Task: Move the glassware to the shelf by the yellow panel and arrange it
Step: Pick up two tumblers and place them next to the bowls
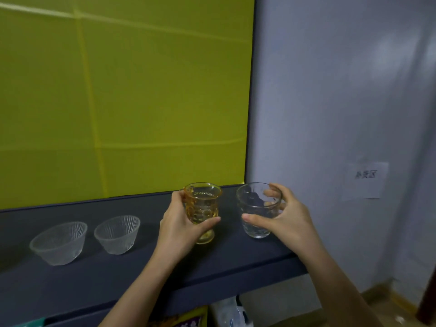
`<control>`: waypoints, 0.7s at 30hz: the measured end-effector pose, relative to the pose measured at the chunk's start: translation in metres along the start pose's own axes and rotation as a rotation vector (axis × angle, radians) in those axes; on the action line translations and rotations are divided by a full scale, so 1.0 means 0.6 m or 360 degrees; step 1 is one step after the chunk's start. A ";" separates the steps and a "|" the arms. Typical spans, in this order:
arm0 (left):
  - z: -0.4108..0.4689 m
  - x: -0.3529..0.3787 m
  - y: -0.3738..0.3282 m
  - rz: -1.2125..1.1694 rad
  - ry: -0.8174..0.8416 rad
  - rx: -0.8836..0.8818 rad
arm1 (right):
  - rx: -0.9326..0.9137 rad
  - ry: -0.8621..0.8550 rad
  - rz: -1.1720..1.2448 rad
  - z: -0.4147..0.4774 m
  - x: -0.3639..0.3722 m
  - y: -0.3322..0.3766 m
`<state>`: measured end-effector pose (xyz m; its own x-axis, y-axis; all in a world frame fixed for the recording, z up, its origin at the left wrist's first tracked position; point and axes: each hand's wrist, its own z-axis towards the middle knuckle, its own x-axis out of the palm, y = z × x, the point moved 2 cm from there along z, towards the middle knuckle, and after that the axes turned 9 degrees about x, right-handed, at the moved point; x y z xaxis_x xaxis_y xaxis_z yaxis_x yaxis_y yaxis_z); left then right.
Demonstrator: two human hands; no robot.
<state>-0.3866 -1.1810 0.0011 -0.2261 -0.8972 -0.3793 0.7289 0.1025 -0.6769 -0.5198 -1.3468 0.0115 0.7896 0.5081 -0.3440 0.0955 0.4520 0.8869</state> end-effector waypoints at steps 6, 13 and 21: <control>0.004 0.018 0.011 0.0014 0.0085 -0.0091 | -0.0004 0.0186 0.0015 0.050 0.027 -0.021; 0.006 0.027 0.013 0.0118 -0.0033 -0.0202 | -0.0043 0.0434 0.0050 0.091 0.043 -0.031; 0.008 0.033 -0.005 0.0369 -0.0129 -0.0281 | -0.0083 0.0560 0.0038 0.102 0.054 -0.045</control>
<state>-0.3906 -1.2011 -0.0013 -0.0093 -0.8719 -0.4897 0.6300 0.3751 -0.6799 -0.4596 -1.3877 -0.0046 0.5333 0.7362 -0.4167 0.0412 0.4694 0.8820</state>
